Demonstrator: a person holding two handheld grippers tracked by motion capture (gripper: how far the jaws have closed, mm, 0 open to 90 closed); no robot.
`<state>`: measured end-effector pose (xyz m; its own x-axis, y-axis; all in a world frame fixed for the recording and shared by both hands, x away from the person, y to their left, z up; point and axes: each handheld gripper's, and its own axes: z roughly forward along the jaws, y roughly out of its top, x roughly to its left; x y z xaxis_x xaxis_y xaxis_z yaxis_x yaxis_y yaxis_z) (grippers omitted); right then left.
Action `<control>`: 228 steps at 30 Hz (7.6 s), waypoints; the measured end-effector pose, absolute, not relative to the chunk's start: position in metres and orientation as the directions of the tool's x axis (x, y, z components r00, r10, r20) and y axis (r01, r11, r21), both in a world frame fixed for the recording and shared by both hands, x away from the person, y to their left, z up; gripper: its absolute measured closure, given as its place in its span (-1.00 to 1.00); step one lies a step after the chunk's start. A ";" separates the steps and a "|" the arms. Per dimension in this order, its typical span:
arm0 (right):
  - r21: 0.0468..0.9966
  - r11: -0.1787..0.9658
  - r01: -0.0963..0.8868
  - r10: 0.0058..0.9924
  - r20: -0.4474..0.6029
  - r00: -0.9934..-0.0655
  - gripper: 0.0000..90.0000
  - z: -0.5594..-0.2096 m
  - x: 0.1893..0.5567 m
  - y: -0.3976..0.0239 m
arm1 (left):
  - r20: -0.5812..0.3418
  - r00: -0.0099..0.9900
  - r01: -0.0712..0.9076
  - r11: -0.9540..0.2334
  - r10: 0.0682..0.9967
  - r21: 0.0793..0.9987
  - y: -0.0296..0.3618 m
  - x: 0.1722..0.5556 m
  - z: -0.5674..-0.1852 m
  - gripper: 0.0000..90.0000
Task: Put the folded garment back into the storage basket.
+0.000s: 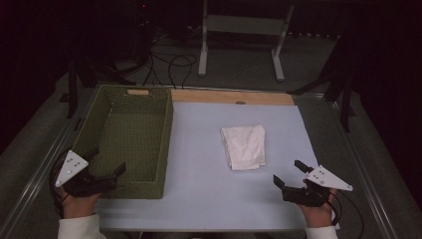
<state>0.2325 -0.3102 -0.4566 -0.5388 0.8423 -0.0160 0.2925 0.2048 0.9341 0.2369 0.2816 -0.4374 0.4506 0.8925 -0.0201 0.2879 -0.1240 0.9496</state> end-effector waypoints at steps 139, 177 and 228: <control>0.908 0.216 0.359 0.834 0.020 -0.551 -0.82 -0.441 0.259 -0.299 | -0.030 0.608 0.351 -0.235 0.793 0.906 0.127 0.285 -0.405 -1.00; 0.908 0.202 0.366 0.836 0.035 -0.548 -0.82 -0.445 0.259 -0.301 | 0.000 0.668 0.319 -0.286 0.744 0.904 0.068 0.294 -0.411 -1.00; 0.900 0.211 0.381 0.834 0.037 -0.550 -0.82 -0.451 0.273 -0.300 | -0.051 0.680 0.374 -0.286 0.731 0.882 0.033 0.338 -0.463 -1.00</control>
<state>0.2725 -0.3004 -0.4508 -0.5499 0.8344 0.0370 0.3810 0.2112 0.9001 0.3384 0.0327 -0.4630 0.6800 0.7314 -0.0511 0.3740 -0.2860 0.8822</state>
